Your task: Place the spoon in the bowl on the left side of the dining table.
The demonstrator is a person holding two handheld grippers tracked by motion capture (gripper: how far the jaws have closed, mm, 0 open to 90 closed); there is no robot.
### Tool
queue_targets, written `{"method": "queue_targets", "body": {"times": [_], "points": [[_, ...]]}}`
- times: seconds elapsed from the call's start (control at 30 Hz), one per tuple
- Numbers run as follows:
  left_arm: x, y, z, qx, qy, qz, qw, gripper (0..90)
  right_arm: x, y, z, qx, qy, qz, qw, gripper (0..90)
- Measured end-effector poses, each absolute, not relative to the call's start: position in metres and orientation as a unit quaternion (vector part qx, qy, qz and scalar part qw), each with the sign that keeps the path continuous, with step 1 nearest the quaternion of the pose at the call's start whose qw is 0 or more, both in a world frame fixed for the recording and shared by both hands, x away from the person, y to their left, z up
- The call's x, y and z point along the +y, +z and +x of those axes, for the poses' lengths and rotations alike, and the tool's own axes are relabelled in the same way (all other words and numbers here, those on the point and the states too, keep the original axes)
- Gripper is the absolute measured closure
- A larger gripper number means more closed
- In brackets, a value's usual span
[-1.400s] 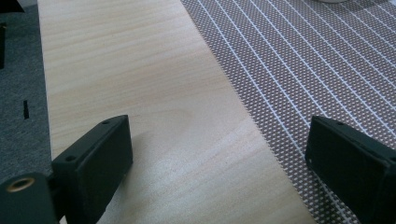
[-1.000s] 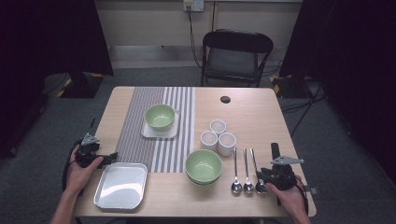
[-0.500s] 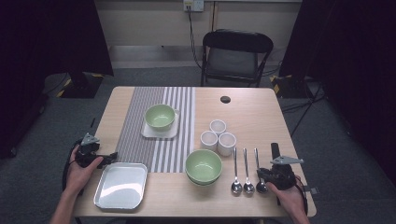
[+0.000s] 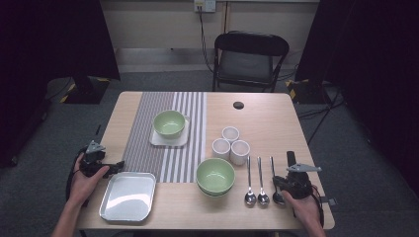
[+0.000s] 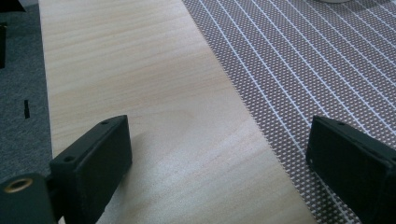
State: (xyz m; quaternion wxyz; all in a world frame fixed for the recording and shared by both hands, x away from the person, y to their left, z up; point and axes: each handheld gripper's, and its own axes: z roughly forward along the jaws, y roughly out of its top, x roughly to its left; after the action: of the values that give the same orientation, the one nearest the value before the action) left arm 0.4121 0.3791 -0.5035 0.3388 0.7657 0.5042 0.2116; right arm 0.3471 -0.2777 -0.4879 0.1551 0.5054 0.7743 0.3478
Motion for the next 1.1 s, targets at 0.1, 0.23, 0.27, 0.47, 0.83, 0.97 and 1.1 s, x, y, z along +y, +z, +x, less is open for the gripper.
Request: {"method": "queue_targets", "body": {"times": [0.1,0.23,0.27,0.47,0.83,0.97,1.1], "points": [[0.3791,-0.5035,0.4121,0.505,0.212,0.766,0.339,6.5,-0.2787,-0.4883,0.3473,0.772,0.350,0.507,0.155,83.5],[0.3791,-0.5035,0.4121,0.504,0.211,0.766,0.339,6.4,-0.2793,-0.4885,0.3475,0.771,0.353,0.509,0.151,83.4],[0.3792,-0.5034,0.4121,0.504,0.211,0.766,0.339,6.5,-0.2795,-0.4885,0.3475,0.770,0.354,0.509,0.150,83.1],[0.3792,-0.5035,0.4122,0.504,0.211,0.766,0.339,6.3,-0.2814,-0.4885,0.3438,0.771,0.355,0.507,0.147,82.2],[0.3792,-0.5035,0.4123,0.504,0.211,0.766,0.339,6.3,-0.2863,-0.4893,0.3420,0.759,0.364,0.523,0.133,85.4],[0.3792,-0.5035,0.4123,0.504,0.211,0.766,0.339,6.3,-0.2869,-0.4898,0.3427,0.756,0.366,0.526,0.133,85.8],[0.3792,-0.5035,0.4123,0.504,0.211,0.766,0.339,6.3,-0.2876,-0.4901,0.3426,0.753,0.369,0.530,0.130,85.7]]}}
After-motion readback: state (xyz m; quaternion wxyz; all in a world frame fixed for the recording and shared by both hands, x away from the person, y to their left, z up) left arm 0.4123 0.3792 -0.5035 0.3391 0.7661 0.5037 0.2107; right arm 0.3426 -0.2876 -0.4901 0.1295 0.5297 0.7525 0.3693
